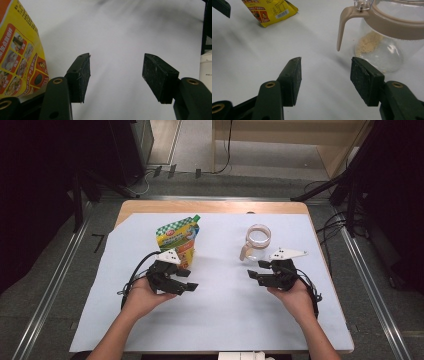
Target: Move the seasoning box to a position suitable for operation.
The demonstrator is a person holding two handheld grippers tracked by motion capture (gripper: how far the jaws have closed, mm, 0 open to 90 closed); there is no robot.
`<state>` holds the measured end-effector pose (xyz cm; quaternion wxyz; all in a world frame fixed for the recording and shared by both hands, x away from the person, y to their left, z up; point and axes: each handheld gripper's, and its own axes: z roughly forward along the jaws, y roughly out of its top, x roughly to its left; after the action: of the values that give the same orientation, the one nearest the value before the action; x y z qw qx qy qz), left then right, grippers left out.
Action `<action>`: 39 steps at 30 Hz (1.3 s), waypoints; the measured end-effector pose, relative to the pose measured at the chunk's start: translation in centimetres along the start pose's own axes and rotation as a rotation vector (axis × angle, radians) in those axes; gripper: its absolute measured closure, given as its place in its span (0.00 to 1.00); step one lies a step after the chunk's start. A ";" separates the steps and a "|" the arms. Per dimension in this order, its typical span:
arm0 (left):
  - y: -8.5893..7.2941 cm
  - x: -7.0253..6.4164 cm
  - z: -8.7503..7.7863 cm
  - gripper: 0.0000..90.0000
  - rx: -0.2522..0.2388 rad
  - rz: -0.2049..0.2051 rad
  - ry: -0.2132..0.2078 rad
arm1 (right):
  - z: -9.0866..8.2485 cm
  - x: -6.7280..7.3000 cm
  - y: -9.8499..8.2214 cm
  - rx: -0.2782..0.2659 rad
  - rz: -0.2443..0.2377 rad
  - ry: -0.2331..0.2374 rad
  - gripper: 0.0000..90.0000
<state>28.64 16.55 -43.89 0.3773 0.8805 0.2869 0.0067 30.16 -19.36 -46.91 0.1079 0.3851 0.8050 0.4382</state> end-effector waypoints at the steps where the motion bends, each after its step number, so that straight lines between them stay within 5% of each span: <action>1: 0.0 0.0 0.0 0.45 0.000 0.000 0.000 | 0.0 0.0 0.0 0.000 0.000 0.000 0.49; 7: -0.1 0.0 0.1 0.44 0.000 0.000 -0.003 | 0.1 -0.2 -0.1 0.018 0.034 -0.010 0.50; 39: 0.0 -0.4 -0.1 0.43 -0.021 0.005 -0.021 | -0.1 -1.0 0.2 -0.001 -0.007 -0.065 0.48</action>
<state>28.26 16.42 -43.71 0.3894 0.8772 0.2808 0.0015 30.90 -20.09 -46.91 0.1359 0.3963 0.8022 0.4254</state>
